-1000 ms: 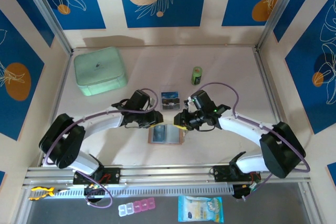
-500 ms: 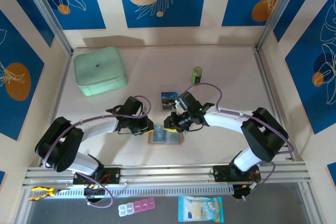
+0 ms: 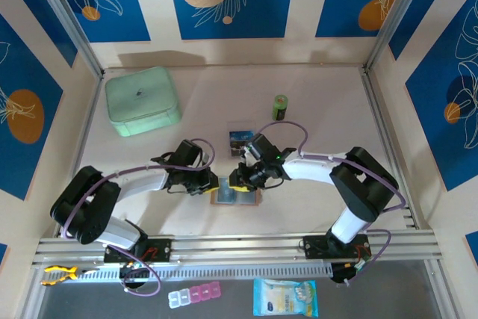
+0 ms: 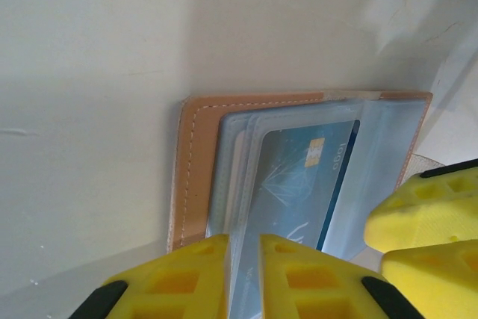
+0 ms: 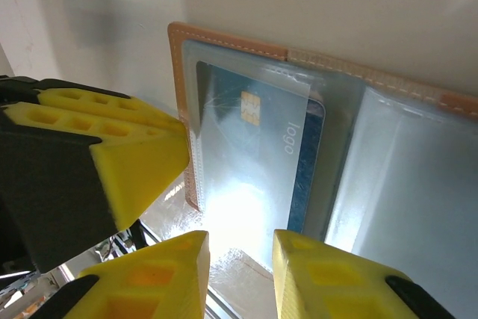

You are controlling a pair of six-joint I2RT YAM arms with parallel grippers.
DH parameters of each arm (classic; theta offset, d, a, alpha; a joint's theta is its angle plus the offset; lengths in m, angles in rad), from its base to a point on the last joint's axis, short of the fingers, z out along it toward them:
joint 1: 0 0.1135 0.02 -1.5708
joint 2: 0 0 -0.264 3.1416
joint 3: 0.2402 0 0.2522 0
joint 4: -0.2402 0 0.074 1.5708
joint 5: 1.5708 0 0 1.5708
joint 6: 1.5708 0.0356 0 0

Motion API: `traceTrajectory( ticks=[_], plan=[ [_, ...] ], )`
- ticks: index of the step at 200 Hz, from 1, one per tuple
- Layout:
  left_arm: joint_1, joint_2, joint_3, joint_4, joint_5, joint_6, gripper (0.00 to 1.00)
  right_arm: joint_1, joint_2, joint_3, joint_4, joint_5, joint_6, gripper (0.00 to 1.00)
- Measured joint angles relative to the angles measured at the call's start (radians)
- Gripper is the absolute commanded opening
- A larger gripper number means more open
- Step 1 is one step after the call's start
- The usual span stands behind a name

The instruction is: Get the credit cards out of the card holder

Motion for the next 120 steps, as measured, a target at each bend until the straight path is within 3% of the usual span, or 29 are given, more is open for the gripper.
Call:
traceTrajectory(
  ticks=[120],
  plan=[
    [0.001, 0.000, -0.017, 0.008, 0.000, 0.000, 0.17, 0.007, 0.044, 0.002, 0.021, 0.004, 0.003, 0.26]
  ],
)
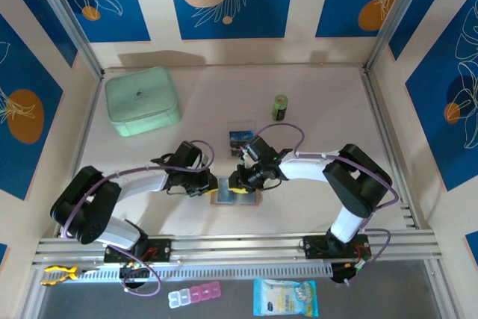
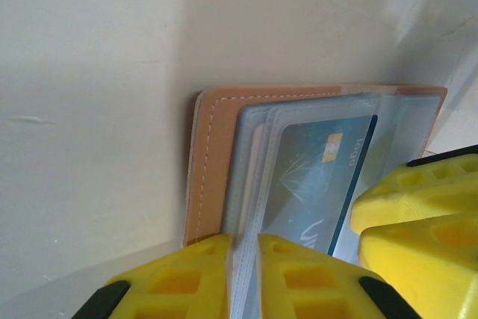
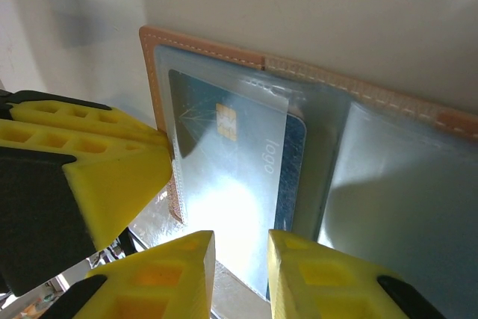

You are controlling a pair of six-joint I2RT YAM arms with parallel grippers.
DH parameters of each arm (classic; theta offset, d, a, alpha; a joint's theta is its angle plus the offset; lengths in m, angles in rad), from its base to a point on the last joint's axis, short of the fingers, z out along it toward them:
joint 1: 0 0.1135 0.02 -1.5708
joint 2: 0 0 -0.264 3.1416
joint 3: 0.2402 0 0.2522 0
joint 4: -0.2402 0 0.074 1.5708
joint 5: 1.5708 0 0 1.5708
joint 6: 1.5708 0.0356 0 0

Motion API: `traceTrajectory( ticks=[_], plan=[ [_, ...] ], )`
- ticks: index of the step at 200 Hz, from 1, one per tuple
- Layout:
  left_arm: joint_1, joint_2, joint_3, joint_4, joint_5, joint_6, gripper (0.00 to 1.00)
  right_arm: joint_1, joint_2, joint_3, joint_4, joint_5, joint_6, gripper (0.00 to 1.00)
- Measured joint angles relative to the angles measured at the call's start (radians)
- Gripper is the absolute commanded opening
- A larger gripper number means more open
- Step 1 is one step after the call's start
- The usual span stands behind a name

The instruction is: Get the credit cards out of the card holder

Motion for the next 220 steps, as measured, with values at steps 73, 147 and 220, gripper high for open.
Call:
traceTrajectory(
  ticks=[73, 147, 220],
  plan=[
    [0.001, 0.006, 0.000, 0.002, 0.007, 0.000, 0.16, 0.011, 0.018, 0.012, -0.019, 0.026, -0.008, 0.26],
    [0.001, 0.006, 0.000, 0.003, 0.007, 0.000, 0.15, 0.019, -0.010, 0.036, -0.127, 0.114, -0.048, 0.26],
    [0.001, -0.015, 0.007, -0.024, 0.006, -0.001, 0.09, 0.019, -0.039, 0.061, -0.183, 0.128, -0.061, 0.26]
  ],
)
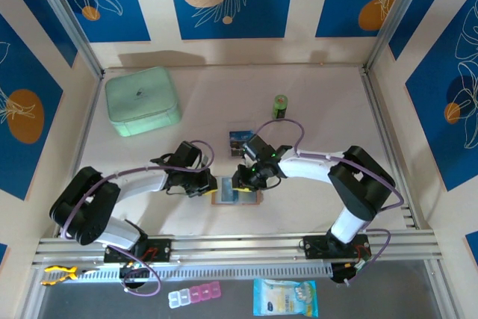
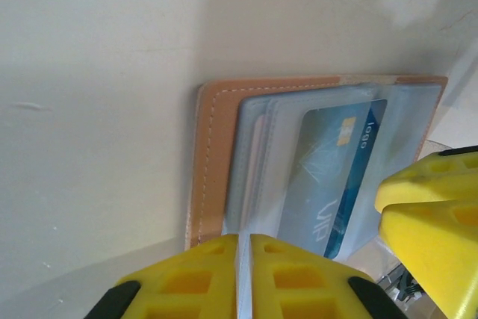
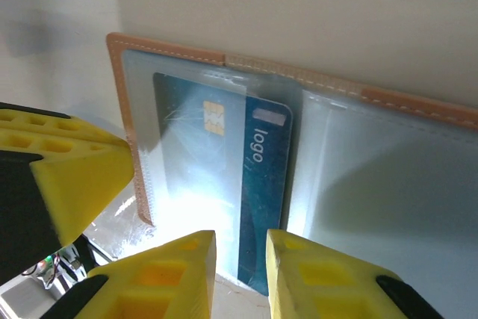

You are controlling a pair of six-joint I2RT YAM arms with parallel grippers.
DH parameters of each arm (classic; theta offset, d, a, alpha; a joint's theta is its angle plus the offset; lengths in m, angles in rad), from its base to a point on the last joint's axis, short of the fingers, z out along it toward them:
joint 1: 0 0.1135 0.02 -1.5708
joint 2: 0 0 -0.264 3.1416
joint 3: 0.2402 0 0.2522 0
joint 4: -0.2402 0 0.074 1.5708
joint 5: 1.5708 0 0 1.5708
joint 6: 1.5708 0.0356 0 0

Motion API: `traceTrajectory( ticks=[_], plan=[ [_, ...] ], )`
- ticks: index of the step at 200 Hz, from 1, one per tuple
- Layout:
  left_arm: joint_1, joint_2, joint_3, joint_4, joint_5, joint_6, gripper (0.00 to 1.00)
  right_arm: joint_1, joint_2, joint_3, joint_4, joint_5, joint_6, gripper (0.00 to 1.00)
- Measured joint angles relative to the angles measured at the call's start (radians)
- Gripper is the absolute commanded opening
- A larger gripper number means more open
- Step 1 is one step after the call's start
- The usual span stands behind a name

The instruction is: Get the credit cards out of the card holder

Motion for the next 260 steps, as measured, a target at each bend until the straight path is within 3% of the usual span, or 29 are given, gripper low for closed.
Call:
traceTrajectory(
  ticks=[87, 160, 260],
  plan=[
    [-0.059, 0.051, 0.047, 0.031, 0.001, -0.022, 0.00, 0.000, 0.006, 0.004, 0.050, -0.013, 0.001, 0.26],
    [-0.060, 0.063, 0.047, 0.030, 0.000, -0.022, 0.00, -0.001, 0.051, 0.003, 0.088, -0.035, 0.008, 0.26],
    [-0.060, 0.063, 0.047, 0.026, 0.000, -0.022, 0.00, -0.002, 0.043, 0.007, 0.005, 0.004, -0.019, 0.26]
  ],
)
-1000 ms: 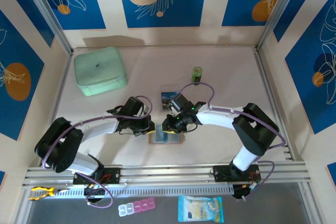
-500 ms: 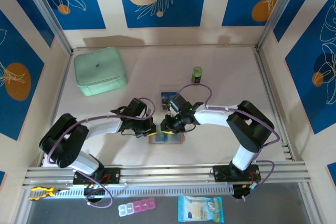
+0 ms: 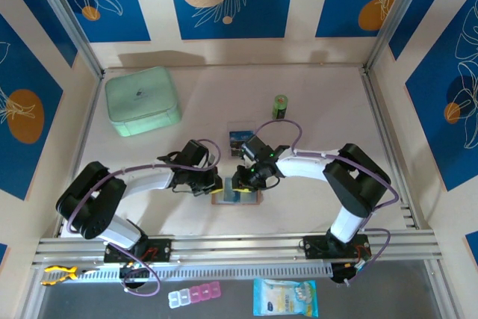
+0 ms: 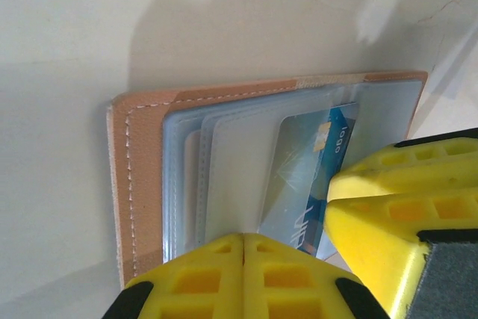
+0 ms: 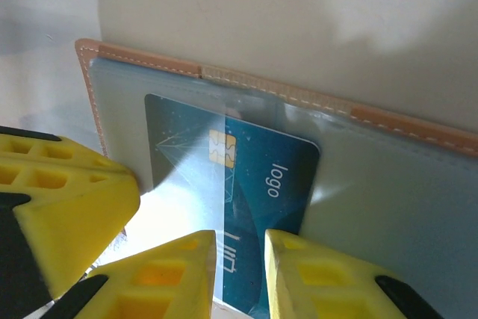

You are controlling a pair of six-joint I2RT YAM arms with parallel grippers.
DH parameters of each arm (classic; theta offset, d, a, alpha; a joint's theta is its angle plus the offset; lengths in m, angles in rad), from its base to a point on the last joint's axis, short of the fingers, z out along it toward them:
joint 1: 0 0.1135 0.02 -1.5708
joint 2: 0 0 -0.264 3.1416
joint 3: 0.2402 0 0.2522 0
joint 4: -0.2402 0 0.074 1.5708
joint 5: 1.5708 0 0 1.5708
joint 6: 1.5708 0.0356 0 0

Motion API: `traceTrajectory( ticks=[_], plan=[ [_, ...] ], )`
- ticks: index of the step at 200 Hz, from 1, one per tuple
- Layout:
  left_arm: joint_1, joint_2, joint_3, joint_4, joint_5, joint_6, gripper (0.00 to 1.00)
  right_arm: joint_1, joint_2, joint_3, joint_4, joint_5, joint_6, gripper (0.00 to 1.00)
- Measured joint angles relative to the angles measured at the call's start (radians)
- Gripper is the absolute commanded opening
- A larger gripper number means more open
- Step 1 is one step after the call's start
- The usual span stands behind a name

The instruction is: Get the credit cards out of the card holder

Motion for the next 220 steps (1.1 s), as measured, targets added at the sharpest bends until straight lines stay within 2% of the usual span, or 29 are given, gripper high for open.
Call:
traceTrajectory(
  ticks=[90, 220],
  plan=[
    [-0.009, 0.006, 0.048, -0.009, 0.001, 0.008, 0.00, -0.014, -0.065, -0.005, -0.003, 0.013, -0.003, 0.26],
    [-0.013, 0.044, 0.056, -0.043, 0.000, 0.016, 0.00, -0.034, -0.050, -0.030, 0.019, -0.012, -0.003, 0.27]
  ],
)
